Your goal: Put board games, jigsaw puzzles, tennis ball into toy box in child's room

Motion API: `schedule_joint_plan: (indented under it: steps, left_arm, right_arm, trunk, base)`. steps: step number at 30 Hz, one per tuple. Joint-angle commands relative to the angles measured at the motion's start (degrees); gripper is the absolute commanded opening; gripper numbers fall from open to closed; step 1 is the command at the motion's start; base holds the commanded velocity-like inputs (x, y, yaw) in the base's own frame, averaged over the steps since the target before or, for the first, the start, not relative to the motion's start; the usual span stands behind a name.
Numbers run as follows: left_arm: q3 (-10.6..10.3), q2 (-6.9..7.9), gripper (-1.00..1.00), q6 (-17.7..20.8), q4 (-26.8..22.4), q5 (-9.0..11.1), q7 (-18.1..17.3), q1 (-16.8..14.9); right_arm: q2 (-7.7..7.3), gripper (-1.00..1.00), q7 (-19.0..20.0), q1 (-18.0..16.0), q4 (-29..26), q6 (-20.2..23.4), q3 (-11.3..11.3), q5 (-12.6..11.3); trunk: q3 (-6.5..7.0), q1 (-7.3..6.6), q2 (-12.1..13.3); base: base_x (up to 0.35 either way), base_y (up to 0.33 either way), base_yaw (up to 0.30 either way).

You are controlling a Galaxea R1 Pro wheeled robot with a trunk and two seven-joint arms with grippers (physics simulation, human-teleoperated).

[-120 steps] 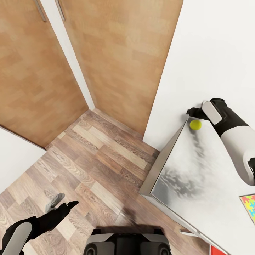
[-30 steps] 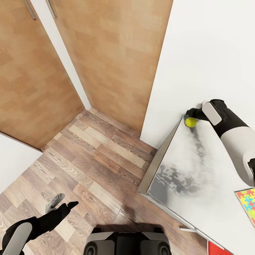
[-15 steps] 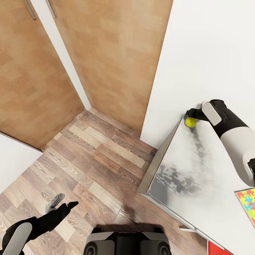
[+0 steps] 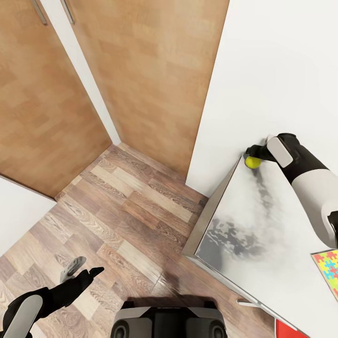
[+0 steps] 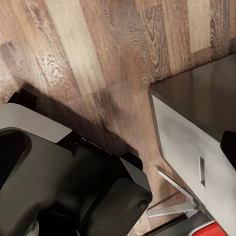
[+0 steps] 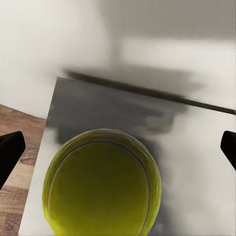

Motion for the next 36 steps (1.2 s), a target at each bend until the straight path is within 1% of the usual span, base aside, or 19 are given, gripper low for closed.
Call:
schedule_joint_plan:
  steps: [1, 17, 36]
  left_arm:
    - [0.03, 0.0, 1.0, 0.21, -0.07, 0.6, 0.53, -0.03]
    - [0.03, 0.0, 1.0, 0.21, -0.07, 0.62, 0.53, -0.03]
    - [0.03, 0.0, 1.0, 0.21, -0.06, 0.59, 0.53, -0.03]
  right_arm:
    - [-0.07, 1.0, -0.49, 0.0, -0.08, 0.13, 0.46, -0.61]
    - [0.05, 1.0, -0.49, 0.27, -0.08, 0.26, 0.46, -0.64]
    - [0.13, 1.0, -0.49, 0.31, -0.08, 0.28, 0.46, -0.62]
  trunk:
    - [-0.11, 0.03, -0.09]
    - [-1.09, 0.03, -0.09]
    - [-1.34, 0.03, -0.09]
  base:
    - [0.0, 0.0, 0.0]
    - [0.0, 0.0, 0.0]
    - [0.0, 0.0, 0.0]
